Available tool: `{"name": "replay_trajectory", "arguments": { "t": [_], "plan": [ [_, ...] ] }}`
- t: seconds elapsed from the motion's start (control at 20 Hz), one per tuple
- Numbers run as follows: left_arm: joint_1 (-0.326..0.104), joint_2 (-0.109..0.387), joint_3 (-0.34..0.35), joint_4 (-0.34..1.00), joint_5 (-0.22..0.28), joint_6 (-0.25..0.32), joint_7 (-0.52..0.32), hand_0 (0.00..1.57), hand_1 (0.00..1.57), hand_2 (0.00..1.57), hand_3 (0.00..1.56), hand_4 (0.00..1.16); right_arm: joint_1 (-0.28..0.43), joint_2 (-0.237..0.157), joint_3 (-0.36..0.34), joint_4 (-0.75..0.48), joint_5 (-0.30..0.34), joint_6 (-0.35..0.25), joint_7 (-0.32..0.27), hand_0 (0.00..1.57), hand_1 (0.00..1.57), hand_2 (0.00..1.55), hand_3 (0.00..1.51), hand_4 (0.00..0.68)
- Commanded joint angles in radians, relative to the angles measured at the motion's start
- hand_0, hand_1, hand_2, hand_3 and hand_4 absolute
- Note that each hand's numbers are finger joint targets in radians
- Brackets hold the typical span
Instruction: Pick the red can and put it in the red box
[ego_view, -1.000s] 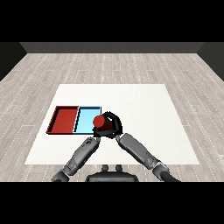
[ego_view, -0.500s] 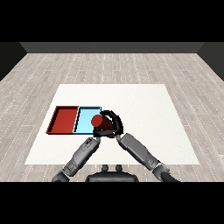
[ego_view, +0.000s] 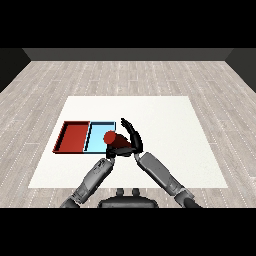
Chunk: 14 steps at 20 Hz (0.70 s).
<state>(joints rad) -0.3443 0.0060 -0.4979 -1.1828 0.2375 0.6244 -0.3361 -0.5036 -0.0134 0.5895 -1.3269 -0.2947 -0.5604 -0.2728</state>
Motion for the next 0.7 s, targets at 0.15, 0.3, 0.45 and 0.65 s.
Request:
{"name": "replay_trajectory", "arguments": {
  "t": [0.15,0.3,0.45,0.65],
  "plan": [
    [0.026,0.017,0.048,-0.040,0.001,-0.010,0.030,1.57,1.57,1.57,1.51,1.14,0.034,-0.007,-0.118,-0.019,0.031,0.030,-0.029,0.00,0.00,0.00,0.00,0.000],
    [-0.042,-0.005,0.098,0.071,0.011,-0.017,-0.010,1.57,1.57,1.57,1.49,1.14,0.035,-0.012,-0.126,-0.146,0.067,-0.005,0.048,0.00,0.00,0.00,0.00,0.000],
    [0.045,0.062,0.126,-0.007,-0.005,-0.074,-0.017,1.57,1.57,1.57,1.48,1.13,0.118,-0.075,-0.161,-0.255,0.041,0.057,0.060,0.00,0.00,0.00,0.00,0.000],
    [0.015,0.112,0.110,-0.070,-0.080,0.017,0.096,1.57,1.57,1.57,1.48,1.13,0.274,-0.205,-0.238,-0.383,-0.013,0.144,-0.005,0.00,0.00,0.00,0.00,0.000]
  ]
}}
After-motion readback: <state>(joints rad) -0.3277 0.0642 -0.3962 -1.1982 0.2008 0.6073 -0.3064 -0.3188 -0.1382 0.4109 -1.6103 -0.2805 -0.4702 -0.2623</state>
